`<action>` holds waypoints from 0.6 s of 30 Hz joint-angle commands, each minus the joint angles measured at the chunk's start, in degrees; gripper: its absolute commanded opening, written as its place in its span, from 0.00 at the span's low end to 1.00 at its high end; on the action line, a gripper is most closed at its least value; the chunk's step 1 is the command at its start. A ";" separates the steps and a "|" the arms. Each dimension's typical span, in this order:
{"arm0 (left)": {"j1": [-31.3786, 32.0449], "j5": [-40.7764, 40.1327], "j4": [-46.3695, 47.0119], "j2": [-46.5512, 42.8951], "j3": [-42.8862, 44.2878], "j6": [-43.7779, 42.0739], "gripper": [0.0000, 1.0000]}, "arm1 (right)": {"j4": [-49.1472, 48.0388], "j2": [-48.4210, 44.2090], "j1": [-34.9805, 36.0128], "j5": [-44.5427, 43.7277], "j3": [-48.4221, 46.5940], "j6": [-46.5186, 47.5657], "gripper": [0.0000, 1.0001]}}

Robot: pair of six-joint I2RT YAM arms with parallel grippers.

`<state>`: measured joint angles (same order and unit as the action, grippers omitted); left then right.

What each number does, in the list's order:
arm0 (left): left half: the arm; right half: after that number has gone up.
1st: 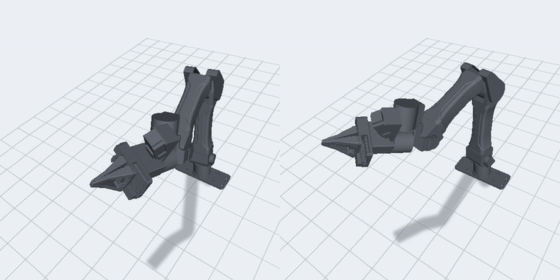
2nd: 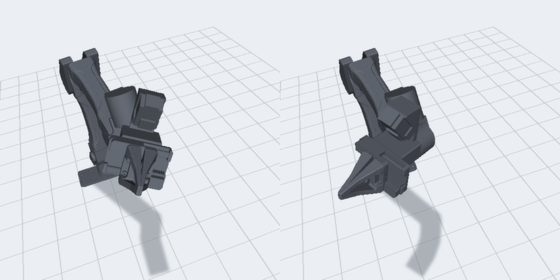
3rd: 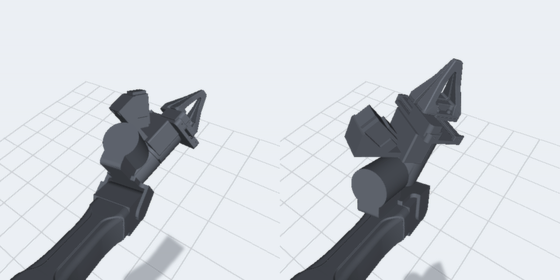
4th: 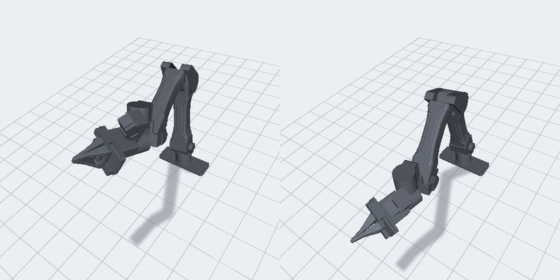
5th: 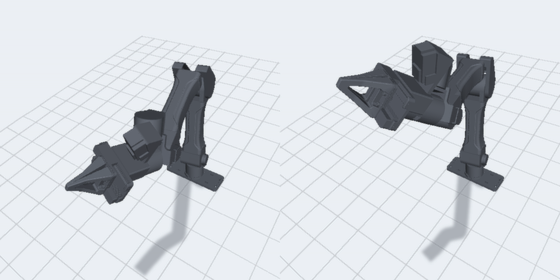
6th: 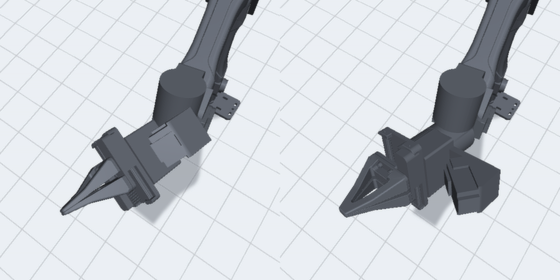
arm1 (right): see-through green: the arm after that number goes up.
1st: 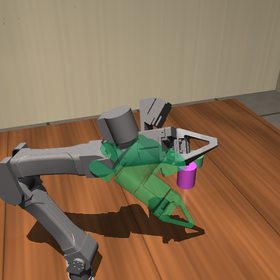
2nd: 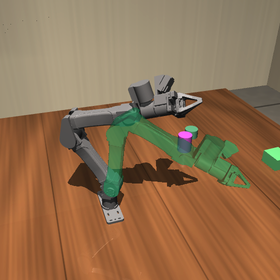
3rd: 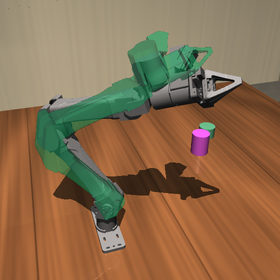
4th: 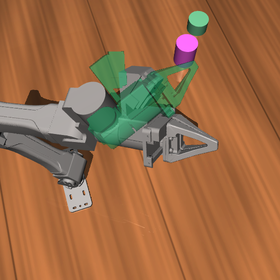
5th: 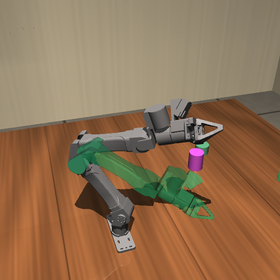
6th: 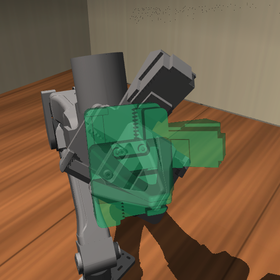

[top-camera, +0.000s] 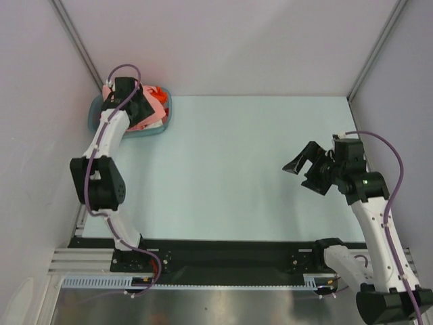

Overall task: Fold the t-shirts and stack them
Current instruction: Grab the tshirt from the pile

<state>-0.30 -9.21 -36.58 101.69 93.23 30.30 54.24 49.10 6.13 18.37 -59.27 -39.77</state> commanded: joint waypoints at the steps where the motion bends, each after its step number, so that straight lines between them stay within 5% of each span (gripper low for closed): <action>1: -2.87 -2.04 -1.91 8.76 12.71 -3.94 0.72 | -2.12 4.50 -0.42 -2.63 -3.40 3.38 1.00; 9: -4.28 2.35 -3.24 25.04 28.93 -2.97 0.67 | -8.97 9.96 -2.35 -3.43 -4.54 1.45 1.00; 16: -4.19 5.34 5.45 21.54 16.84 -2.97 0.61 | -8.97 12.25 -2.53 -3.69 -5.34 0.57 1.00; 18: -4.28 6.05 7.56 20.75 14.88 -2.97 0.46 | -8.89 11.63 -2.61 -3.87 -4.29 0.22 1.00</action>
<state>-4.73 -5.69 -32.88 125.73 111.20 28.38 46.87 61.67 3.81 15.44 -62.41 -38.98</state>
